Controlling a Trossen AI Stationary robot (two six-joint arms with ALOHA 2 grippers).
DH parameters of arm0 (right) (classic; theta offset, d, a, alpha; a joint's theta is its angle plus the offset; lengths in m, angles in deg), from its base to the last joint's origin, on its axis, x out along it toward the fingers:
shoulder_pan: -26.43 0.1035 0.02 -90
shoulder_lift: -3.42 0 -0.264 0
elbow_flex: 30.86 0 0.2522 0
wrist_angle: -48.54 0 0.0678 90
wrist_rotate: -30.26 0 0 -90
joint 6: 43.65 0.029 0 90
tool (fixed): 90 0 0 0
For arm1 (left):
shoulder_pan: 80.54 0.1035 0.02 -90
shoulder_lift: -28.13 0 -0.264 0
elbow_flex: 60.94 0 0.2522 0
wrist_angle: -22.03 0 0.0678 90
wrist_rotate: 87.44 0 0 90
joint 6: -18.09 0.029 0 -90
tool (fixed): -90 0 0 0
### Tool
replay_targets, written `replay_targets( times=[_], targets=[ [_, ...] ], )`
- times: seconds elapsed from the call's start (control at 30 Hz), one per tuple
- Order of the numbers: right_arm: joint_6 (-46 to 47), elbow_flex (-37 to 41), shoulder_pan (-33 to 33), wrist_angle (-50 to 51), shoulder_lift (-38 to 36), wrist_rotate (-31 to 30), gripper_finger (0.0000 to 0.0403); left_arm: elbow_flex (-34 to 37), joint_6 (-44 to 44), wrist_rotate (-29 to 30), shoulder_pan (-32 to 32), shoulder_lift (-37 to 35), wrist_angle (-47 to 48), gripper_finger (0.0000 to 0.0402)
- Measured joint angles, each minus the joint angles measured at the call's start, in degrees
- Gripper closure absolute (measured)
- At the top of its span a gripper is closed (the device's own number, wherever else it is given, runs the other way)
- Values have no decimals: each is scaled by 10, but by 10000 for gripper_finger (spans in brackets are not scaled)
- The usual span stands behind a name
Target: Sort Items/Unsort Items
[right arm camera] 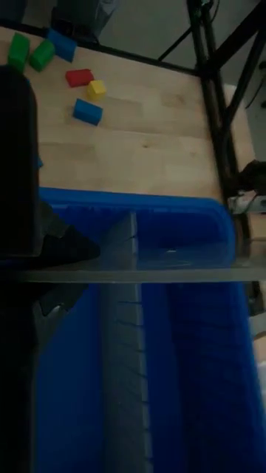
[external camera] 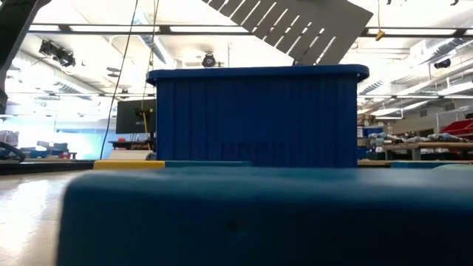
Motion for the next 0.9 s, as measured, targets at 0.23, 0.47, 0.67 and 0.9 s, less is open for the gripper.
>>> replay_targets(
  times=[0.23,0.47,0.67,0.9],
  targets=[
    [2,0,-1,-8,-4,-36,379,0,41,80,-2,0,-32,384],
    [5,0,-11,-81,-35,-136,338,1,6,79,47,0,-79,384],
    [51,0,-38,-184,-65,-209,304,9,-44,49,91,-1,-162,385],
    [103,-1,-65,-261,-74,-166,271,98,-170,-13,118,-1,-358,385]
  ],
)
